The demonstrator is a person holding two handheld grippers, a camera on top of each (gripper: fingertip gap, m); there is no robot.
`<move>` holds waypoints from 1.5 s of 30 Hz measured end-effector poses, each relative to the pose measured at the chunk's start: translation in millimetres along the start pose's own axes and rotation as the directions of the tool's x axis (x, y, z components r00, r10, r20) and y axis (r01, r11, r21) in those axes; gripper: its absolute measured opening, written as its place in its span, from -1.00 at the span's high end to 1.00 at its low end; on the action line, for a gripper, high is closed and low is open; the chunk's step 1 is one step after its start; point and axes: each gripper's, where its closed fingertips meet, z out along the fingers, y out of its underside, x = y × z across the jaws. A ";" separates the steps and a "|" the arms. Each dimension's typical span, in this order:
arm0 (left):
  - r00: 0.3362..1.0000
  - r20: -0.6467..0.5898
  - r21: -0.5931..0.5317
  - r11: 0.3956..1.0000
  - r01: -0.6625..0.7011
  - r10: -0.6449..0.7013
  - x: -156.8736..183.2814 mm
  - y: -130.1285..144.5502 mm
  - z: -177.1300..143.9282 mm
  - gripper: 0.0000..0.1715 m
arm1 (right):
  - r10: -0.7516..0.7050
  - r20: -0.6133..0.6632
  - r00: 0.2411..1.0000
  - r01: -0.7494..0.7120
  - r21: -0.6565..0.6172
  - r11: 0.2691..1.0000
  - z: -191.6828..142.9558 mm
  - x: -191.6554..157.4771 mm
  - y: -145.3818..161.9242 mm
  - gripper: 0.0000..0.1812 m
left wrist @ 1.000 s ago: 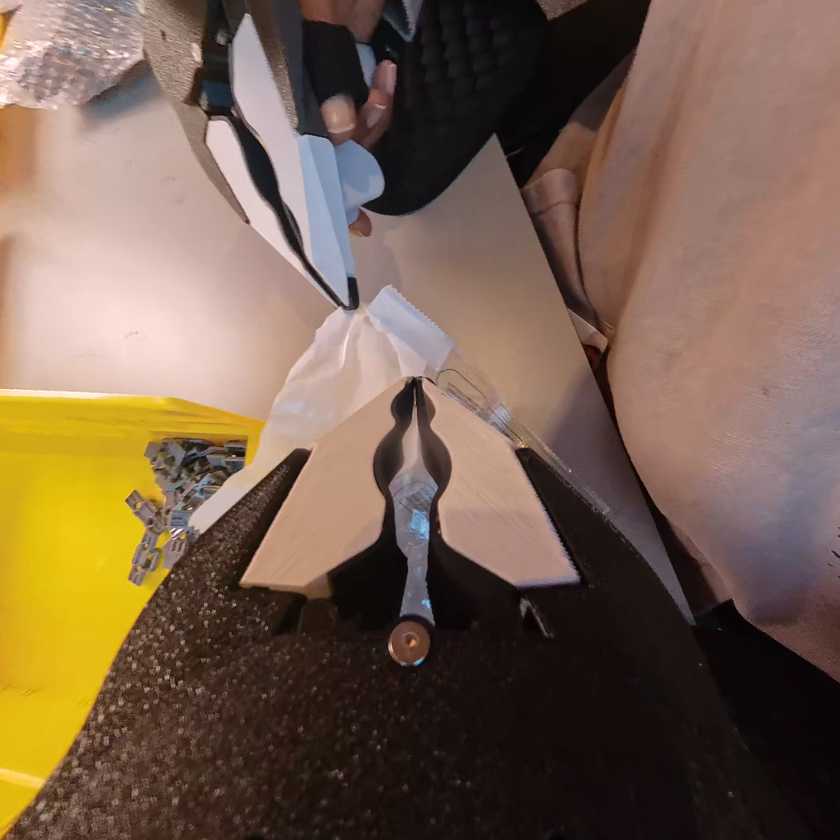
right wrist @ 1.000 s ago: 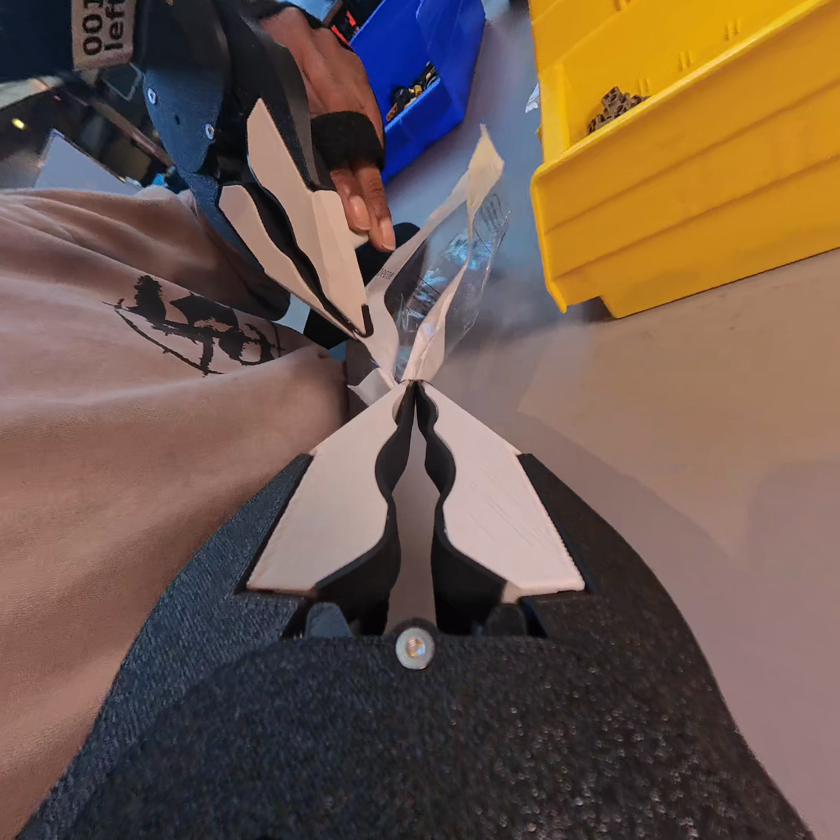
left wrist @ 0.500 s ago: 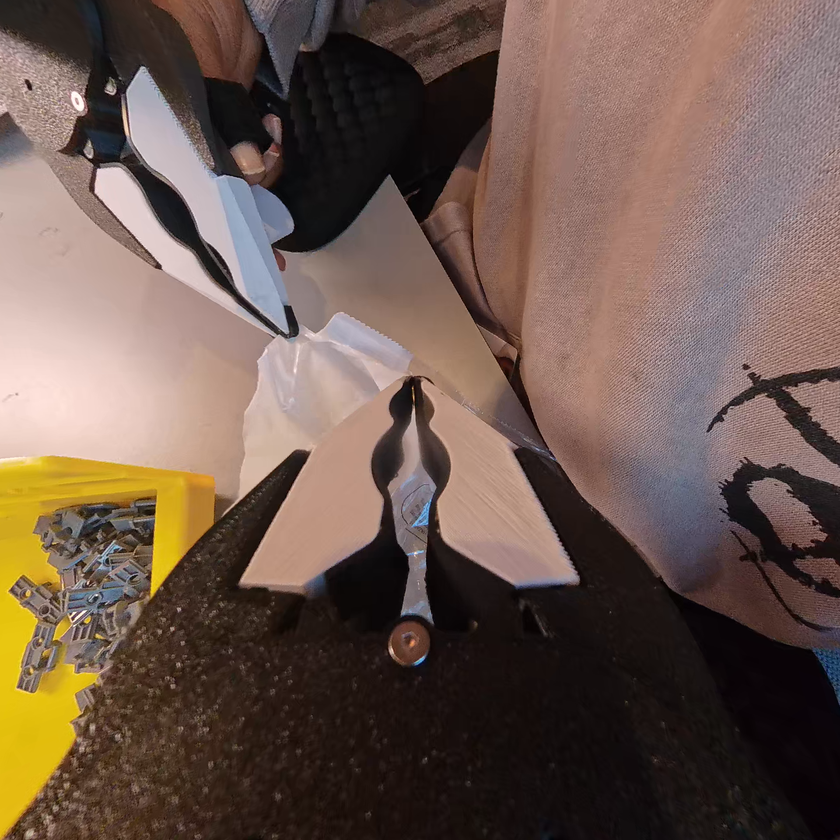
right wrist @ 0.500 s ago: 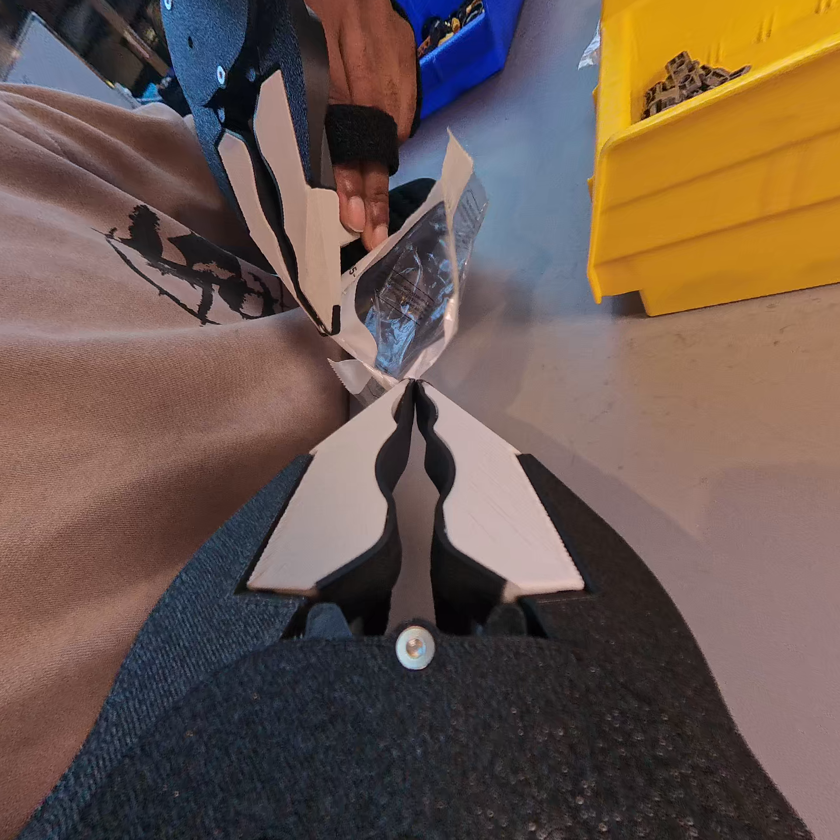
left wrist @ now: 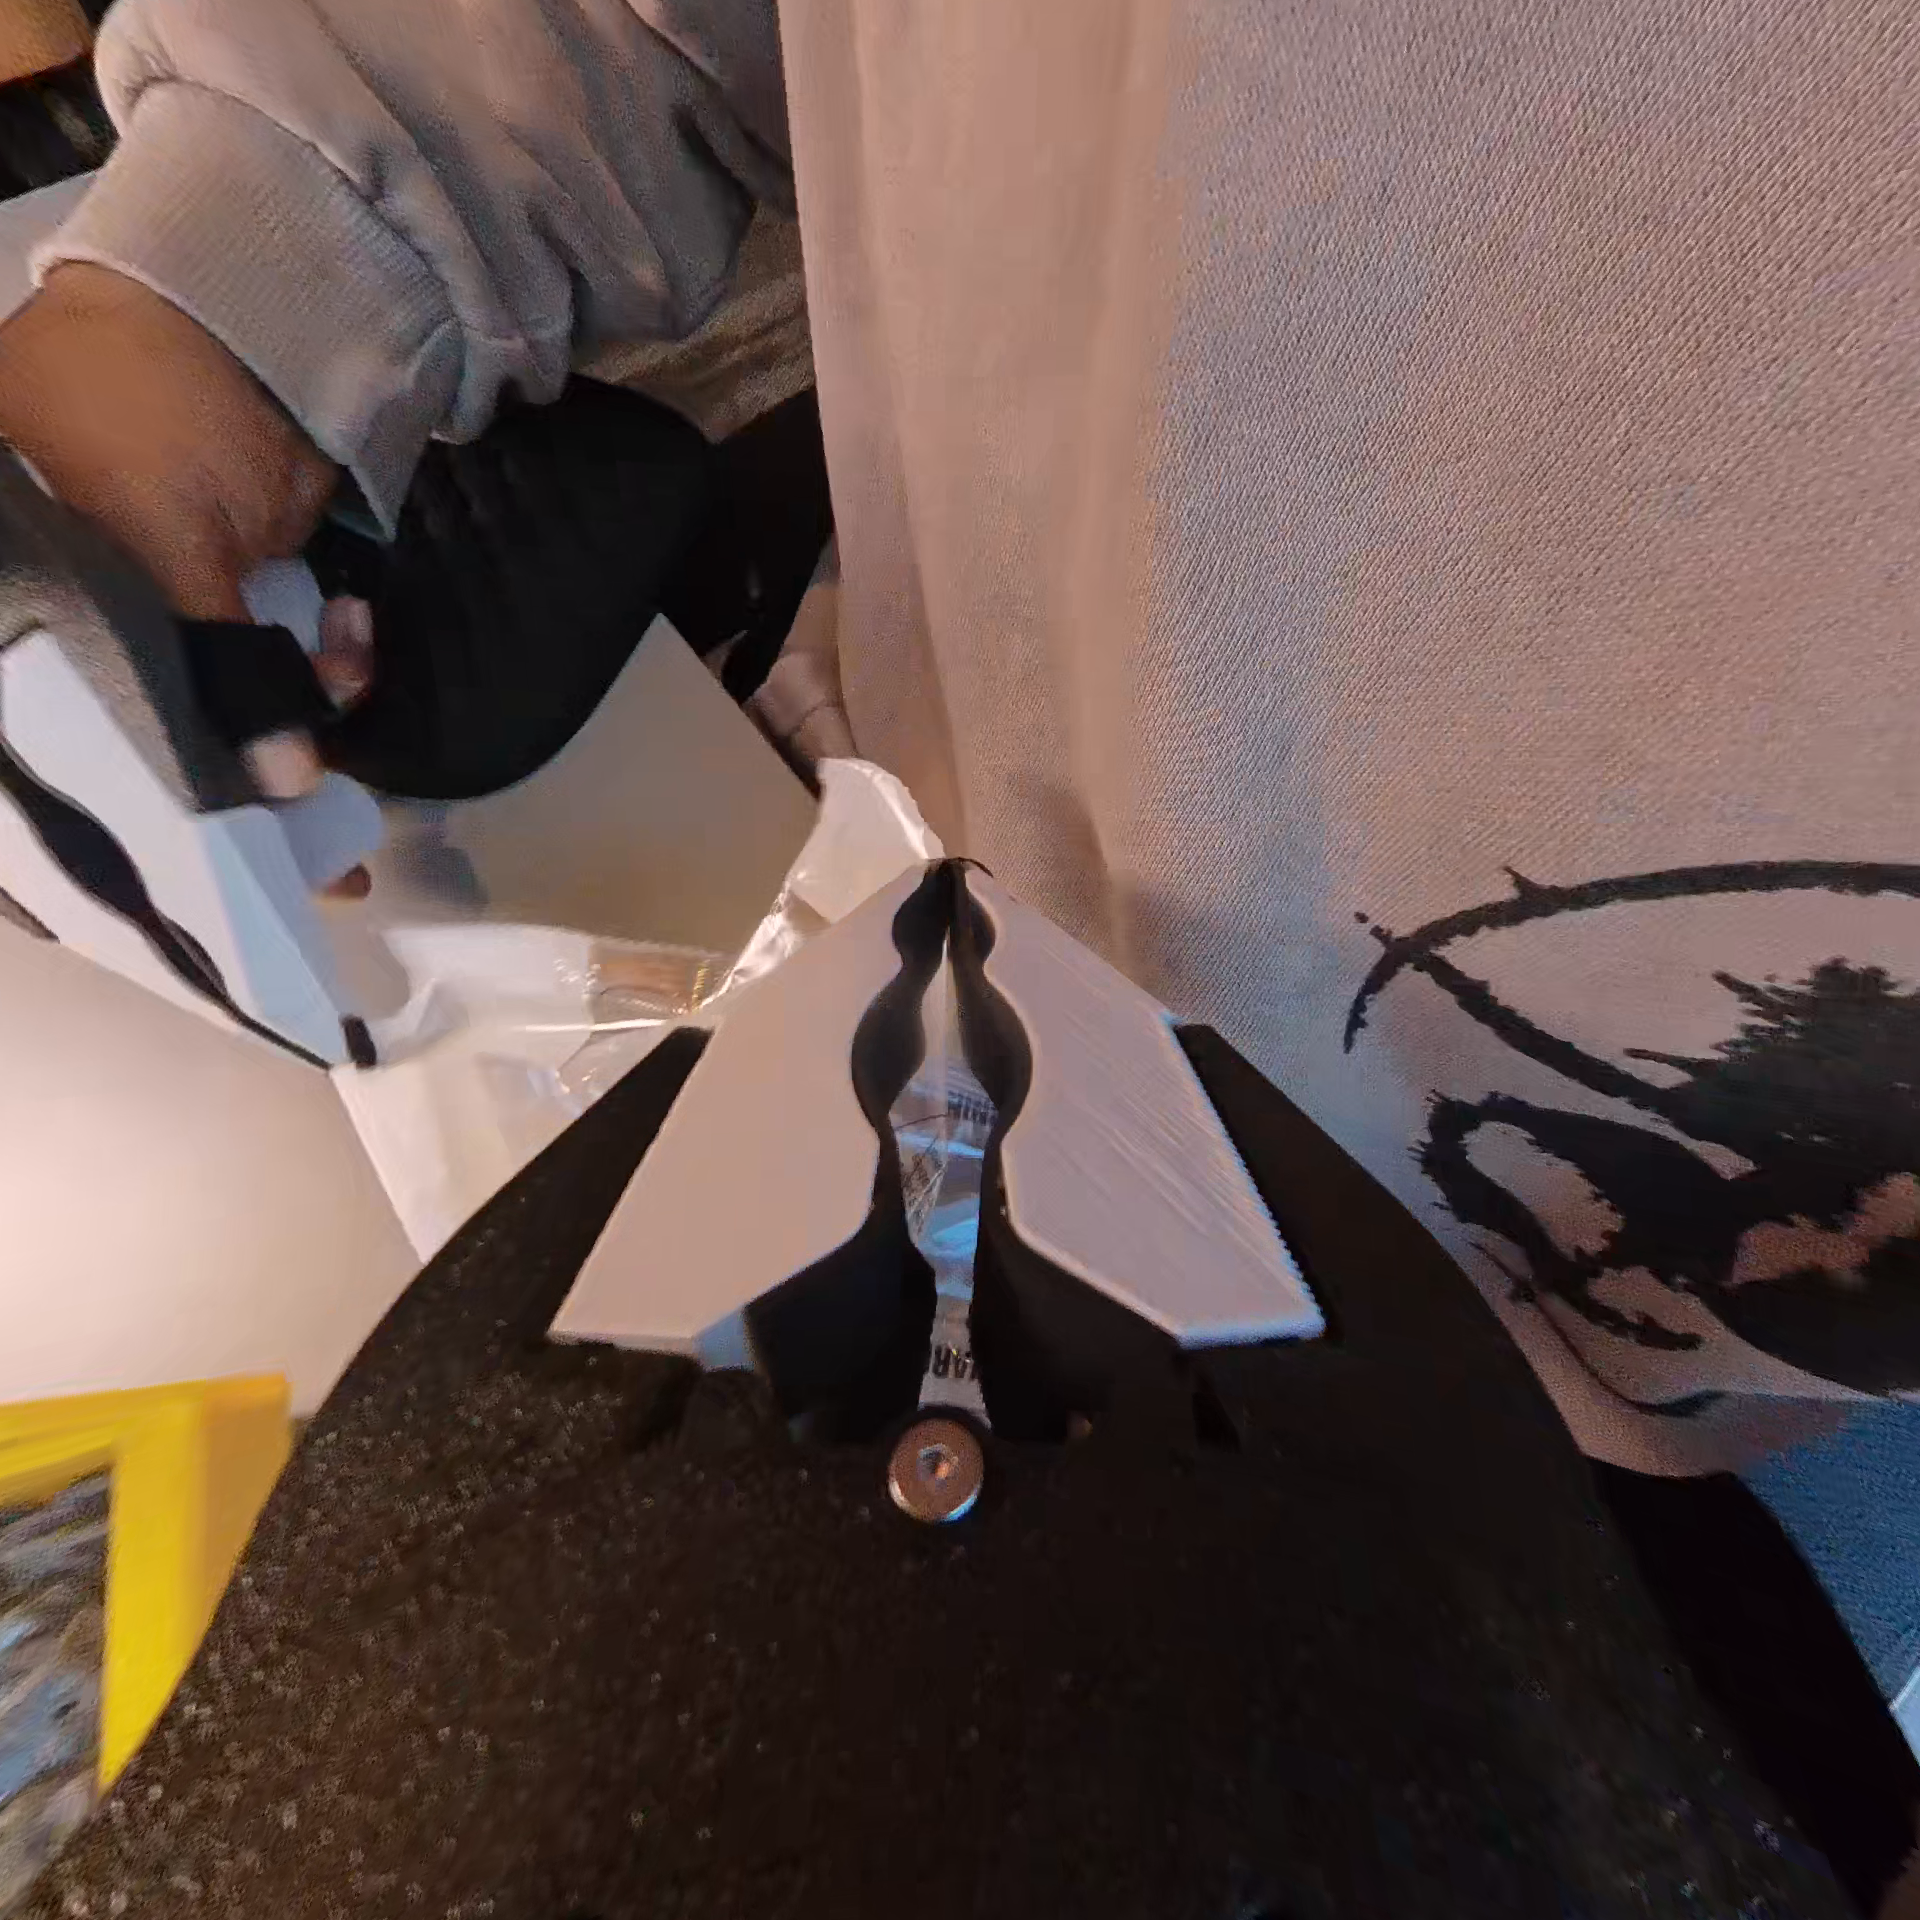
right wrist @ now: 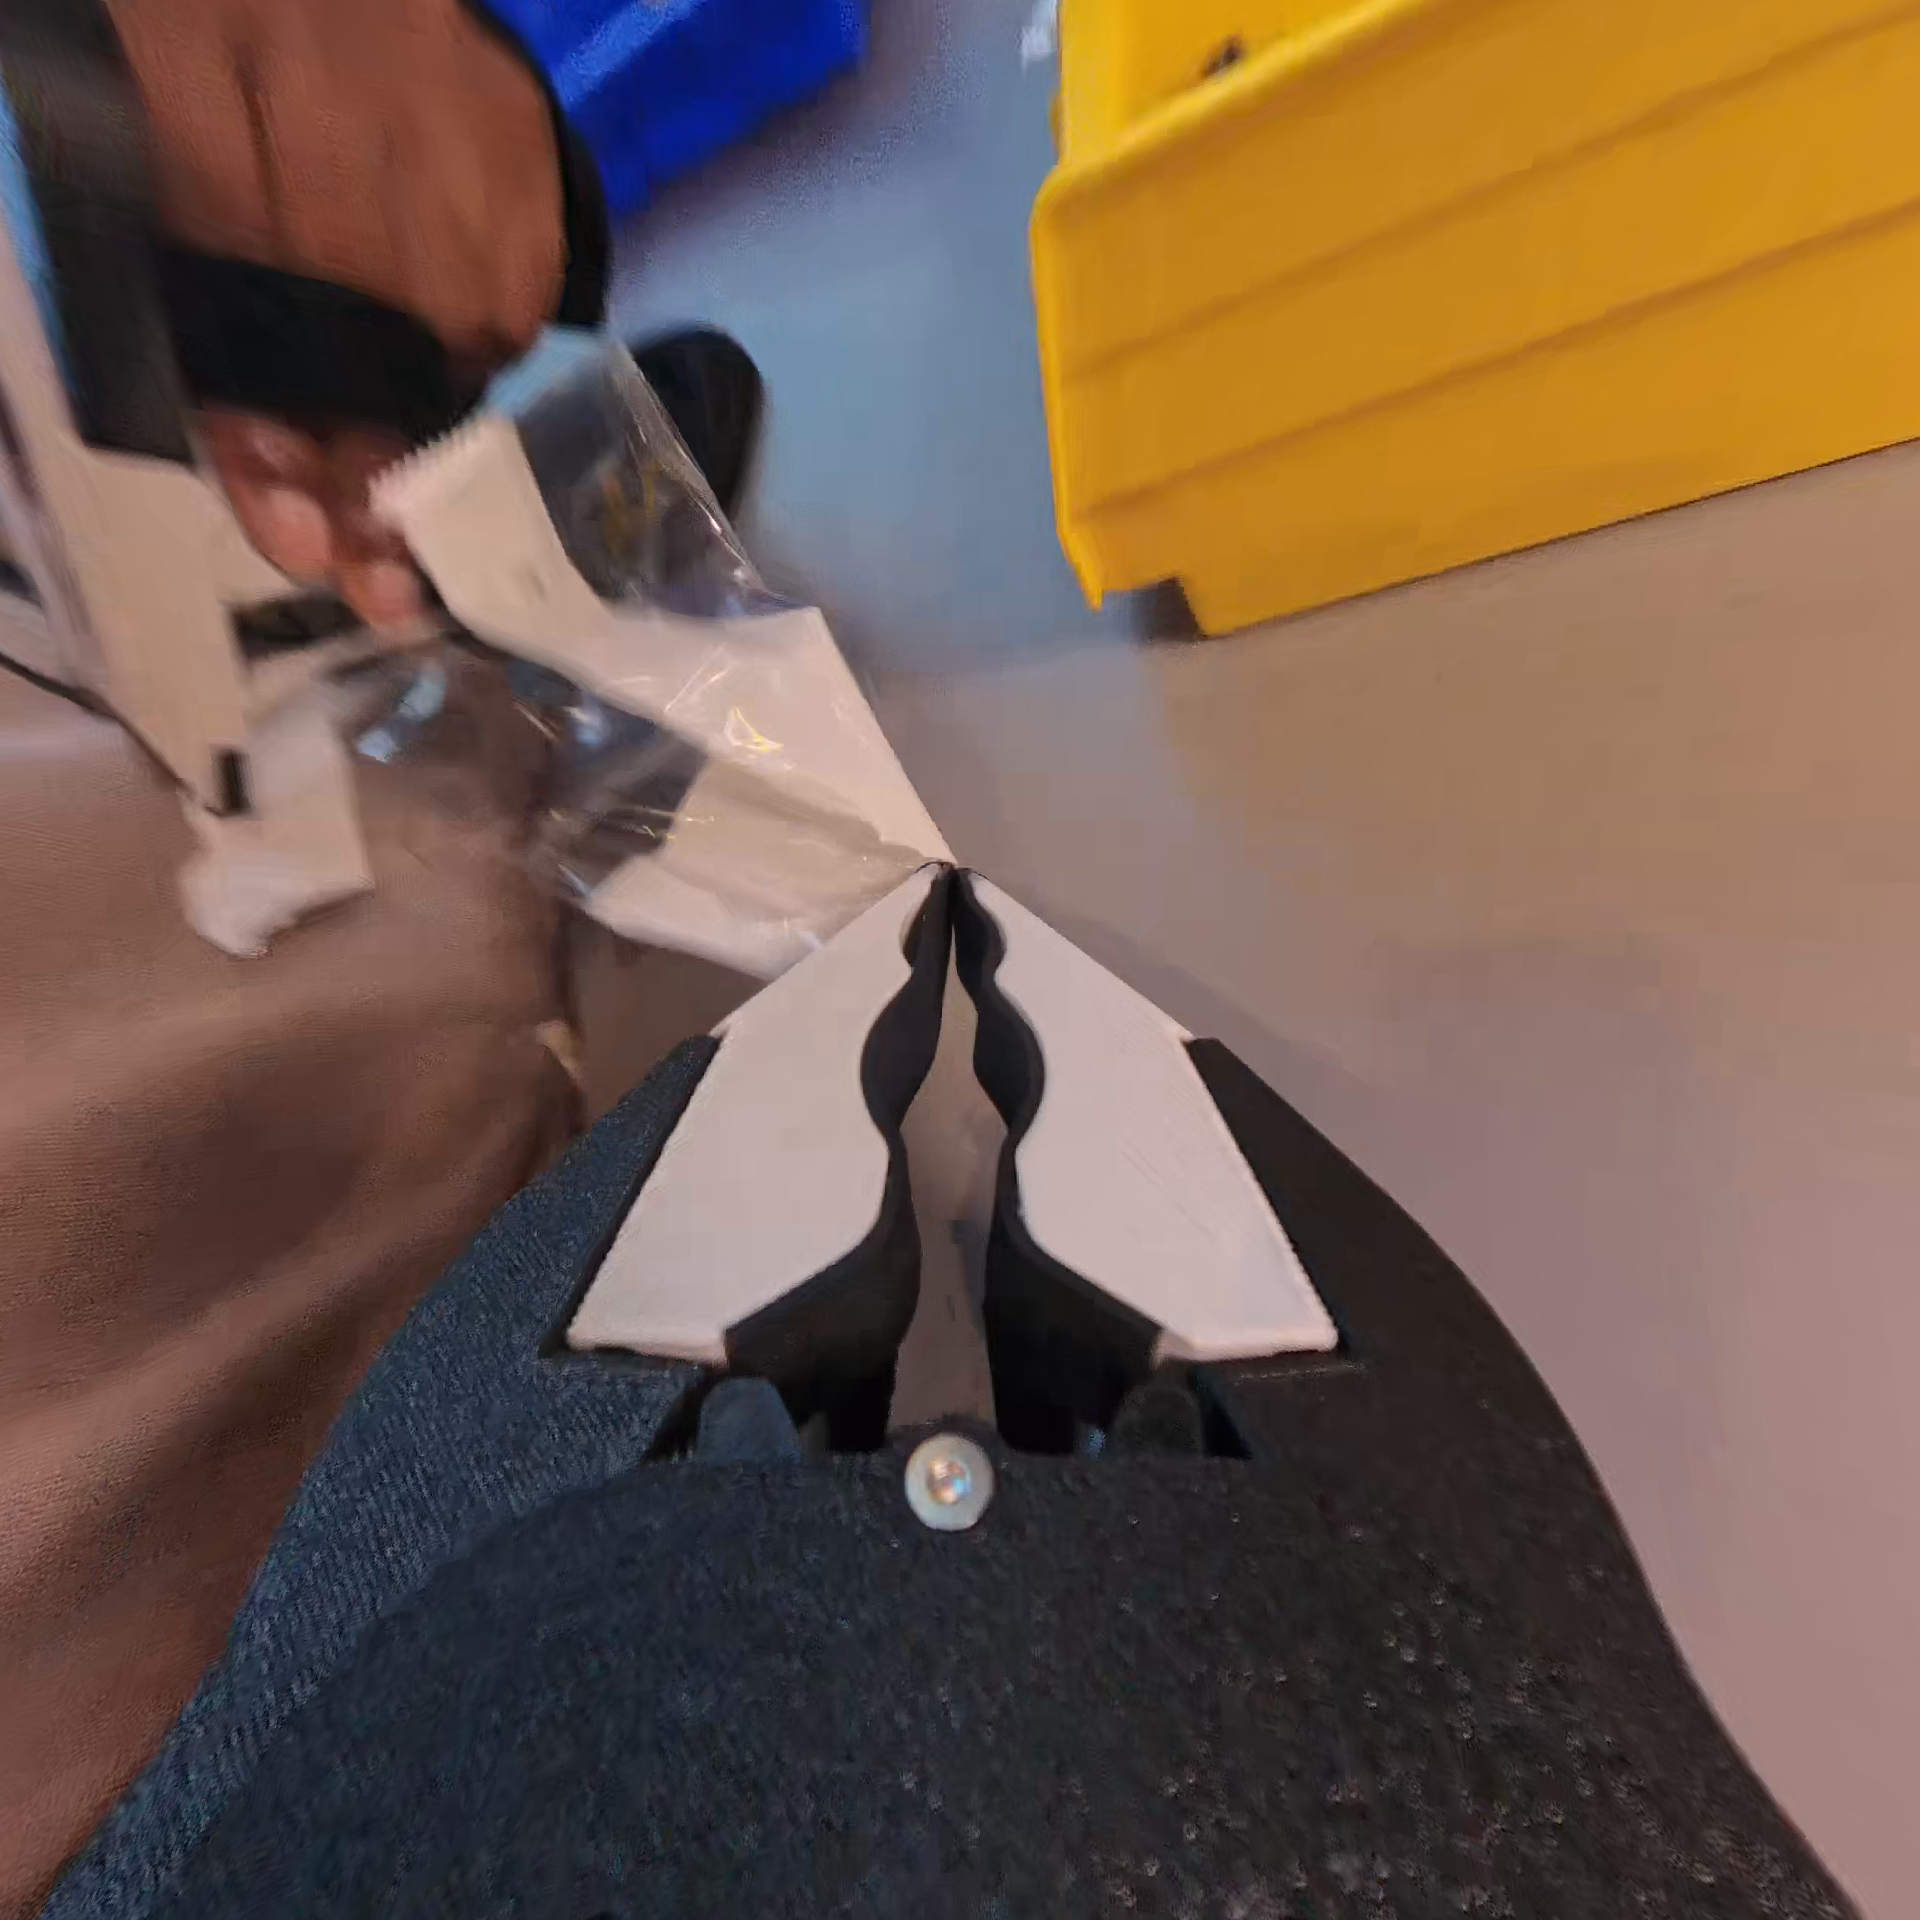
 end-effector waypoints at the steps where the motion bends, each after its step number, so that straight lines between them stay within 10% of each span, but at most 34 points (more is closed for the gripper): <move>1: 0.996 0.081 -0.062 0.998 -0.028 0.033 -7.9 5.8 -1.6 1.00 | 0.013 0.046 0.999 -0.015 0.041 0.999 -8.6 -6.8 -6.5 1.00; 10: 0.936 0.346 -0.004 0.997 0.076 -0.070 -56.1 13.4 -36.1 1.00 | -0.047 0.107 0.993 0.042 0.056 0.998 -13.6 -33.3 -25.1 0.97; 19: 0.804 0.573 0.117 0.987 0.108 -0.156 -93.3 16.8 -77.4 1.00 | -0.009 0.068 0.998 -0.007 0.229 0.973 -45.5 -40.8 -47.4 0.16; 24: 0.691 0.687 0.269 0.962 0.047 -0.226 -118.8 -12.0 -117.7 1.00 | -0.059 -0.077 0.995 0.076 0.252 0.965 -11.7 -53.1 -43.2 0.19; 31: 0.731 0.650 0.278 0.960 0.029 -0.210 -117.4 -30.6 -111.4 1.00 | -0.102 0.016 0.995 0.082 0.483 0.872 -59.9 -61.3 -104.9 0.43; 36: 0.787 0.592 0.263 0.965 0.014 -0.173 -108.8 -38.0 -92.6 1.00 | -0.106 -0.030 0.994 0.109 0.383 0.917 -45.7 -52.8 -110.5 1.00; 42: 0.788 0.590 0.248 0.968 0.032 -0.177 -101.6 -34.4 -96.6 1.00 | -0.143 -0.118 0.983 0.168 0.232 0.958 -41.8 -30.3 -100.4 0.96; 45: 0.794 0.575 0.183 0.977 0.111 -0.198 -104.7 -20.6 -87.5 1.00 | -0.299 -0.206 0.932 0.329 0.128 0.936 -42.3 -31.2 -106.2 0.62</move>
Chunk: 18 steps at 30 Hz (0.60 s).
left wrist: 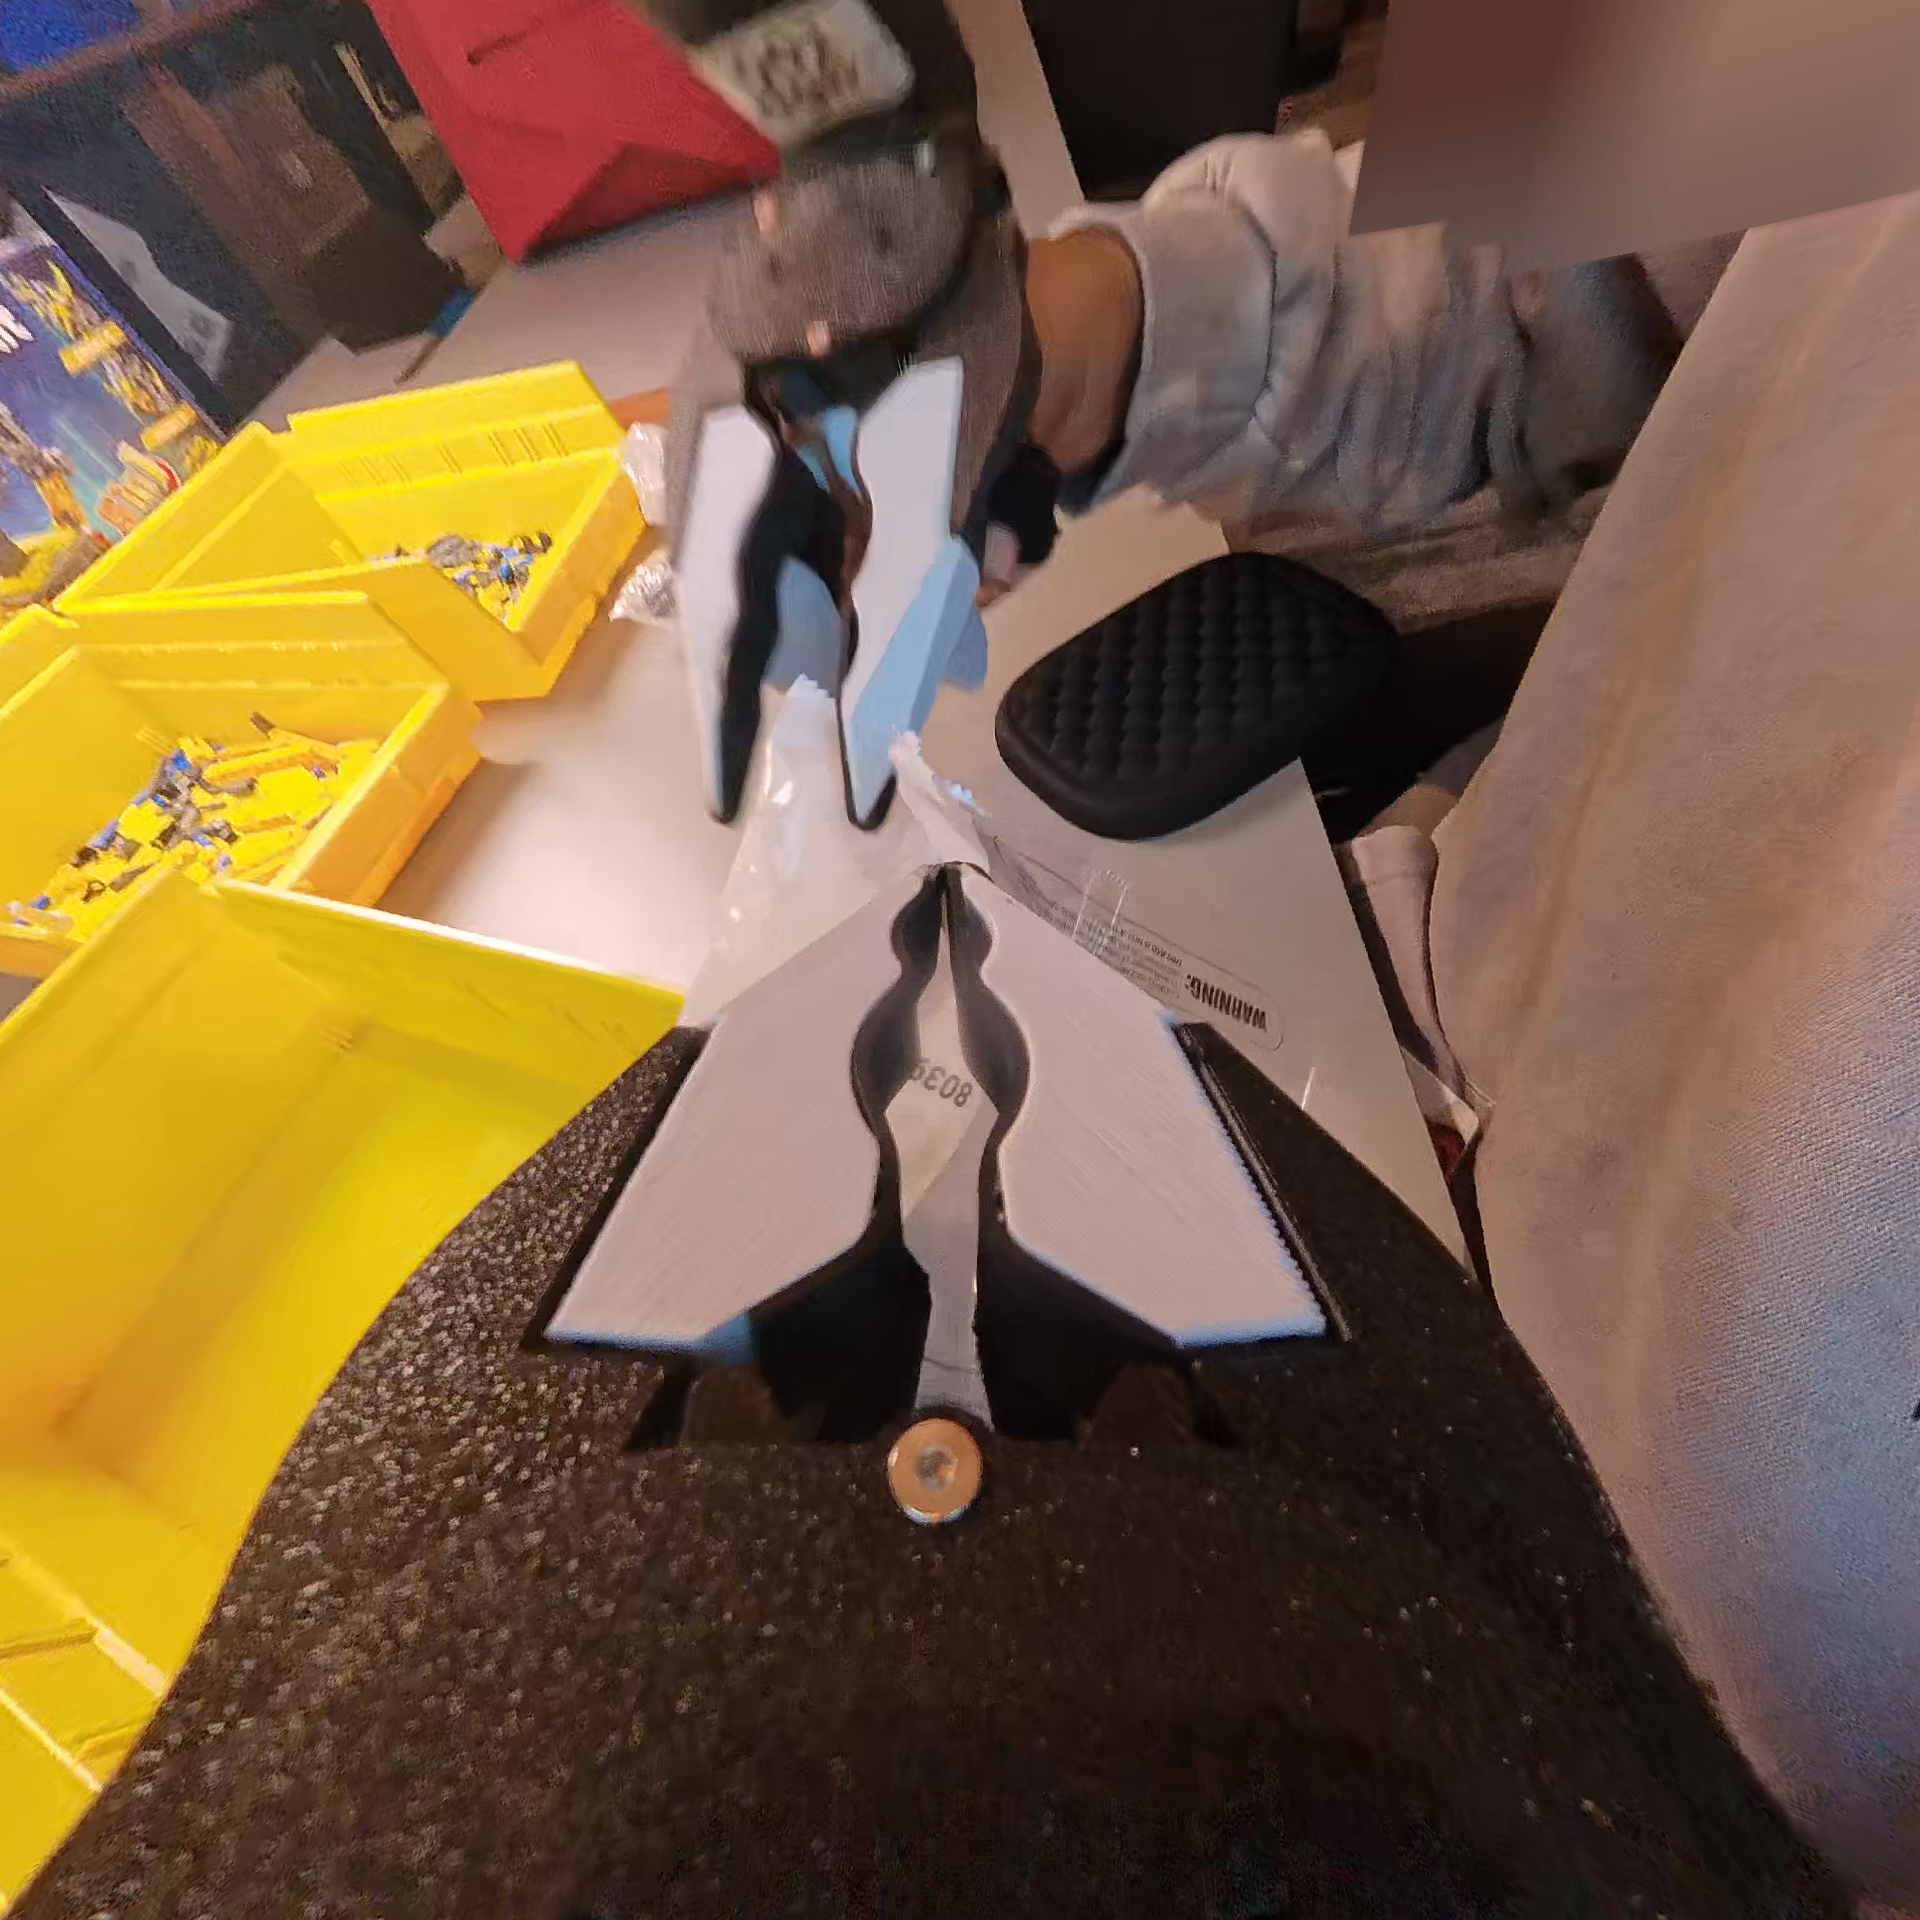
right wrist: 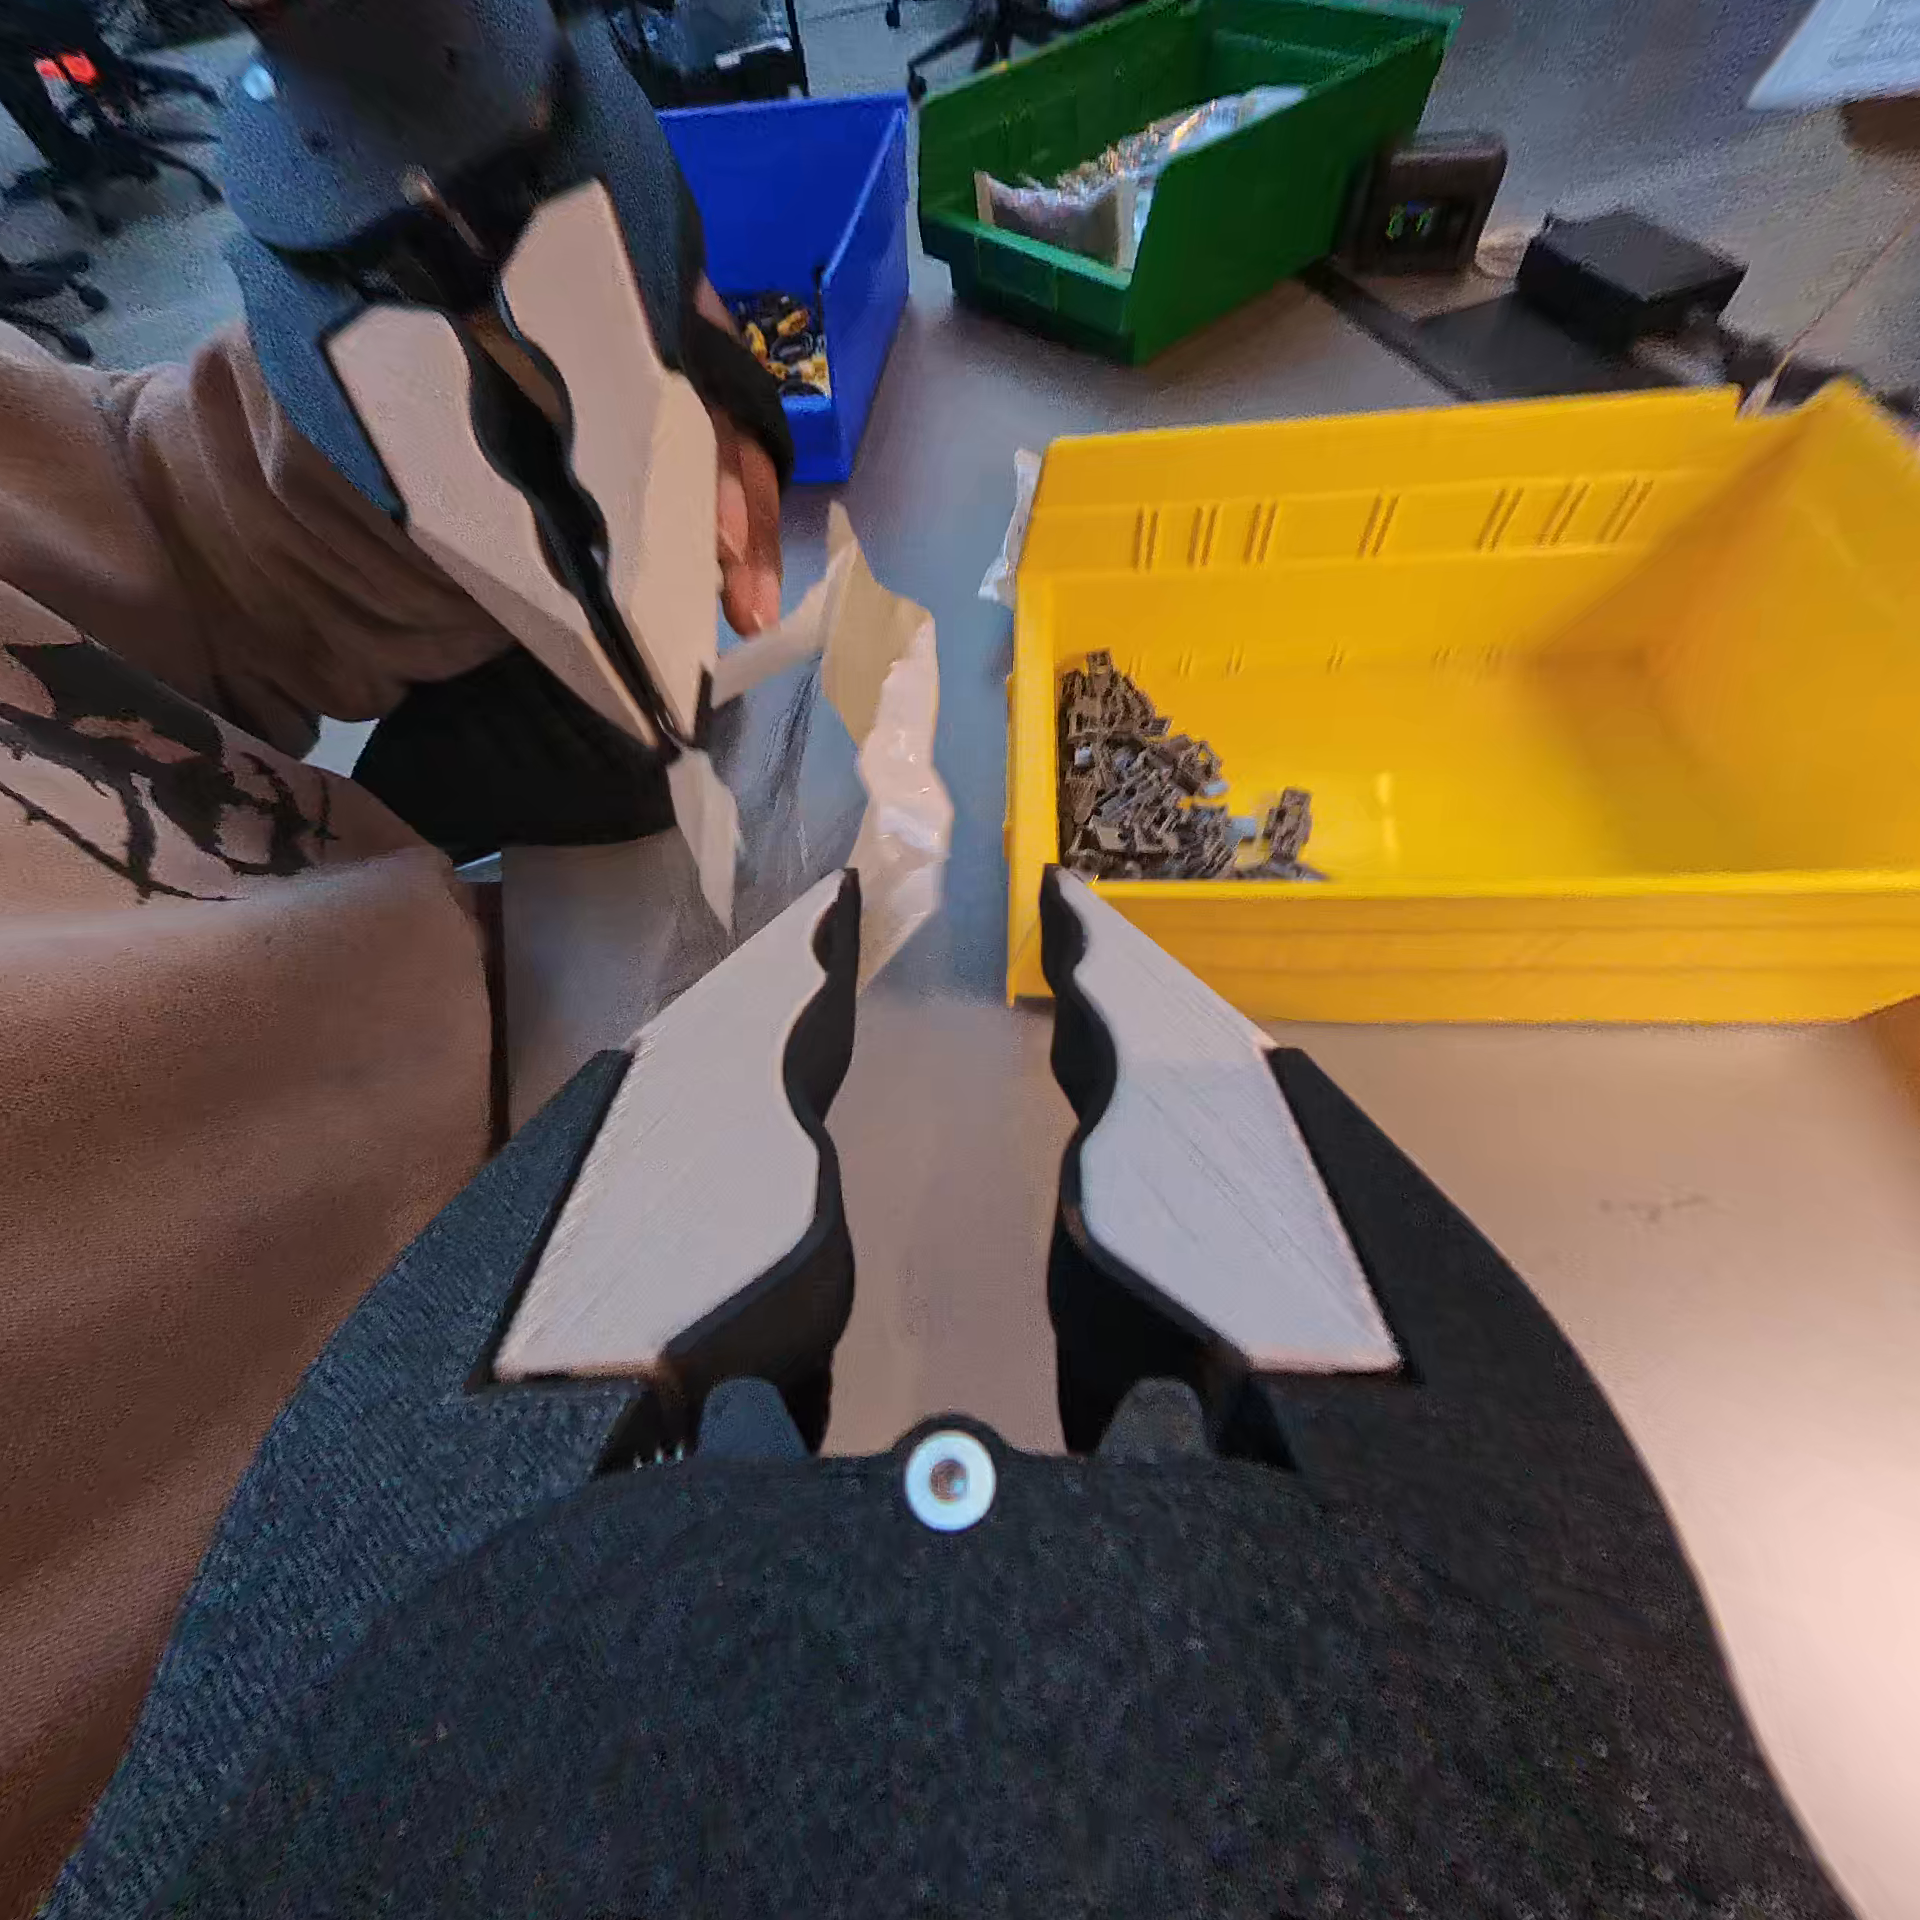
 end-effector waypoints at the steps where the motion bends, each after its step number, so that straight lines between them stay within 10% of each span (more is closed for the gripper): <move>1: 1.000 -0.012 -0.027 1.000 0.005 -0.006 1.4 3.6 4.2 1.00 | -0.049 -0.013 0.999 0.049 0.038 0.998 -5.8 0.5 -16.8 0.62; 5: 0.997 -0.078 -0.073 0.997 -0.017 0.011 9.8 8.0 21.3 1.00 | -0.147 0.085 0.986 0.135 0.131 0.982 -24.6 -19.2 -76.6 1.00; 11: 0.982 -0.181 -0.095 0.992 -0.078 0.059 31.8 5.1 41.1 1.00 | 0.038 0.307 0.951 0.100 -0.422 0.901 29.5 -36.2 31.9 1.00; 18: 0.968 -0.229 -0.032 0.993 -0.114 0.104 54.1 -3.9 56.2 1.00 | 0.265 0.528 0.807 0.084 -0.547 0.833 46.5 -83.9 93.4 0.71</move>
